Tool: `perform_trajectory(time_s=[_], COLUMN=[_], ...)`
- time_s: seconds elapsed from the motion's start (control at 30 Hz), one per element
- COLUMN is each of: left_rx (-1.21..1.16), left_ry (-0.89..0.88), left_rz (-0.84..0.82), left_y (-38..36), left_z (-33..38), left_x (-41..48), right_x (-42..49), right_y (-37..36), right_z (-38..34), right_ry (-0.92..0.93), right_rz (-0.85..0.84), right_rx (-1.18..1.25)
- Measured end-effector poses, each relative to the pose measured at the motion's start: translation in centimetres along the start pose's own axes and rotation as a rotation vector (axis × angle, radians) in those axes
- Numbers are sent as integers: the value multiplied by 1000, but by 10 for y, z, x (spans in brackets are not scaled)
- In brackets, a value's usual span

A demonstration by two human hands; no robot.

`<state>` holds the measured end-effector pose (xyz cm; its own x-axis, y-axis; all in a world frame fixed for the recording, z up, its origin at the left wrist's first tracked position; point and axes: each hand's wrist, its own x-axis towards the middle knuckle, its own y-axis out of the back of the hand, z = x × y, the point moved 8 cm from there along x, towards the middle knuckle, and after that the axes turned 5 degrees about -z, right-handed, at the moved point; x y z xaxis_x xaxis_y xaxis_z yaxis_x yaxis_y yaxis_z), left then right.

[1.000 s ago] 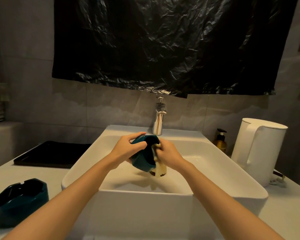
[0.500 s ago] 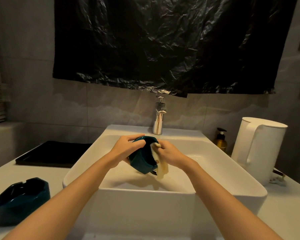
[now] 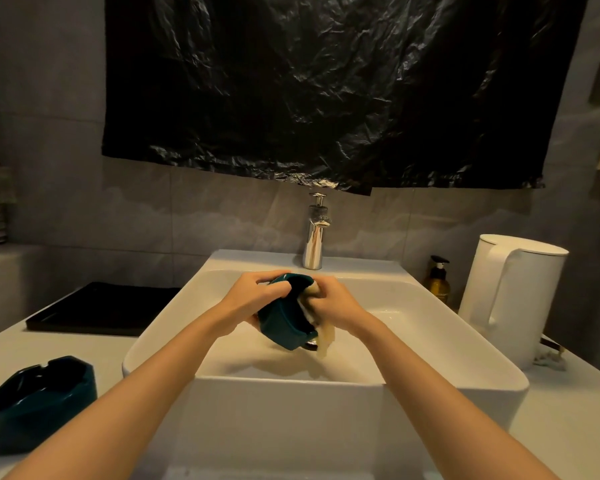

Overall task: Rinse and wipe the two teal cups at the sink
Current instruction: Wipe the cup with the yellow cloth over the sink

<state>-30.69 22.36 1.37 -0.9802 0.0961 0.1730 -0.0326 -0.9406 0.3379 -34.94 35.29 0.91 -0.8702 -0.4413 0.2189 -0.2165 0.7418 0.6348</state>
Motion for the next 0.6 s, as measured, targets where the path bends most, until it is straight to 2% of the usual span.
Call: perform_trajectory(time_s=[0.07, 0.17, 0.27, 0.33, 0.47, 0.53, 0.6], left_rx=[23, -81, -182, -186, -131, -112, -91], left_ry=[7, 45, 51, 24, -30, -22, -34], left_rz=[-30, -18, -49, -56, 74, 59, 13], left_y=[-4, -3, -9, -11, 5, 5, 0], left_z=[-1, -1, 0, 1, -2, -4, -3], left_x=[1, 2, 4, 6, 7, 7, 6], right_x=[1, -1, -2, 2, 7, 5, 0], right_y=[1, 10, 17, 14, -3, 1, 15], right_z=[3, 2, 6, 17, 28, 25, 15], right_ry=[-17, -35, -99, -182, -285, -253, -157], right_rz=[50, 175, 280, 247, 56, 98, 229], right_rx=[-116, -229, -215, -84, 170, 110, -5])
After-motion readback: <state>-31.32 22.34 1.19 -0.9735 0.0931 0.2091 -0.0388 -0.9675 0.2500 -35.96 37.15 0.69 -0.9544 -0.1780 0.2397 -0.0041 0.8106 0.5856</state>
